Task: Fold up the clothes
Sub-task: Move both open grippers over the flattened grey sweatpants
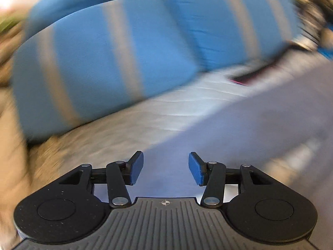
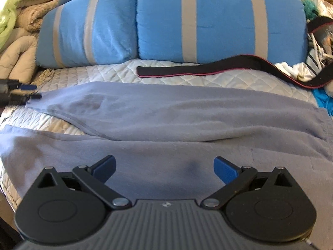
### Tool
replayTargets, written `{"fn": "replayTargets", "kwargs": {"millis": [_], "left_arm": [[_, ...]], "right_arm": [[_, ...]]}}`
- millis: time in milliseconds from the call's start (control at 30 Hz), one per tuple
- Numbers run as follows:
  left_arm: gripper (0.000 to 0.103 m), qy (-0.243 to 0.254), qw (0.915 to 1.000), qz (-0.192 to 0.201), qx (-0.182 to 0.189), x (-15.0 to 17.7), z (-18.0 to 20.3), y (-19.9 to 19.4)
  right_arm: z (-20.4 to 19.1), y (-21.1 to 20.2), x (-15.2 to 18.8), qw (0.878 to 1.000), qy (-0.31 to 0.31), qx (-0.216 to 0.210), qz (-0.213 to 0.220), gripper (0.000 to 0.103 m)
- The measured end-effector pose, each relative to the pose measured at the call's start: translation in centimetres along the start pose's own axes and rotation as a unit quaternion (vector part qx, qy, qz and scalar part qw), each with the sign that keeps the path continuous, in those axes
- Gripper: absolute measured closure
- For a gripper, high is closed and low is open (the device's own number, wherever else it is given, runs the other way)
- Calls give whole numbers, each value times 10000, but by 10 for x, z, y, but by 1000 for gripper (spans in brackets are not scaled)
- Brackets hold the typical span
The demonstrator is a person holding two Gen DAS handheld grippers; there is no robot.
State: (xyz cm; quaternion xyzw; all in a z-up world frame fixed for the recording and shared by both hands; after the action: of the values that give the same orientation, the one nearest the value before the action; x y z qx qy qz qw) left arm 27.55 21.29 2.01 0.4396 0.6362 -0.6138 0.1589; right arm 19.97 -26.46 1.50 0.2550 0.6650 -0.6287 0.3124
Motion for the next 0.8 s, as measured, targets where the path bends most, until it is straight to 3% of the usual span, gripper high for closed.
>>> {"fn": "replayTargets", "kwargs": {"millis": [67, 200, 333, 567, 700, 800], "left_arm": [[56, -346, 9993, 60, -133, 1, -28, 5], [56, -668, 9970, -185, -337, 5, -69, 30], [56, -1090, 9939, -173, -13, 8, -96, 50], [56, -908, 9926, -584, 562, 15, -107, 88], [56, -915, 9904, -627, 820, 24, -111, 96], [55, -885, 9908, -556, 862, 28, -111, 95]], "right_arm": [[-4, 1, 0, 9999, -120, -35, 37, 0], [-13, 5, 1, 9993, -364, -88, 54, 0], [-21, 10, 4, 9981, -589, -194, 27, 0], [-13, 11, 2, 9975, -367, -580, -158, 0], [11, 7, -5, 9974, 89, -571, -426, 0], [31, -2, -15, 9985, 40, -433, -339, 0]]}}
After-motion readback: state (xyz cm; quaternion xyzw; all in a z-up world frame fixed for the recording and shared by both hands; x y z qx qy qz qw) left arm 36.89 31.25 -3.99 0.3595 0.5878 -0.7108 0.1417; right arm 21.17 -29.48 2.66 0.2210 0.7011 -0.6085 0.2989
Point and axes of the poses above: each gripper's, at about its wrist camera, not at the fingertips, and y roughly the way its jaws point, z to its right, x to its underside, the point moved 3 cm from there along y, roughly the way its jaws point, and after that the axes turned 9 degrees about x, right-handed, at the moved point
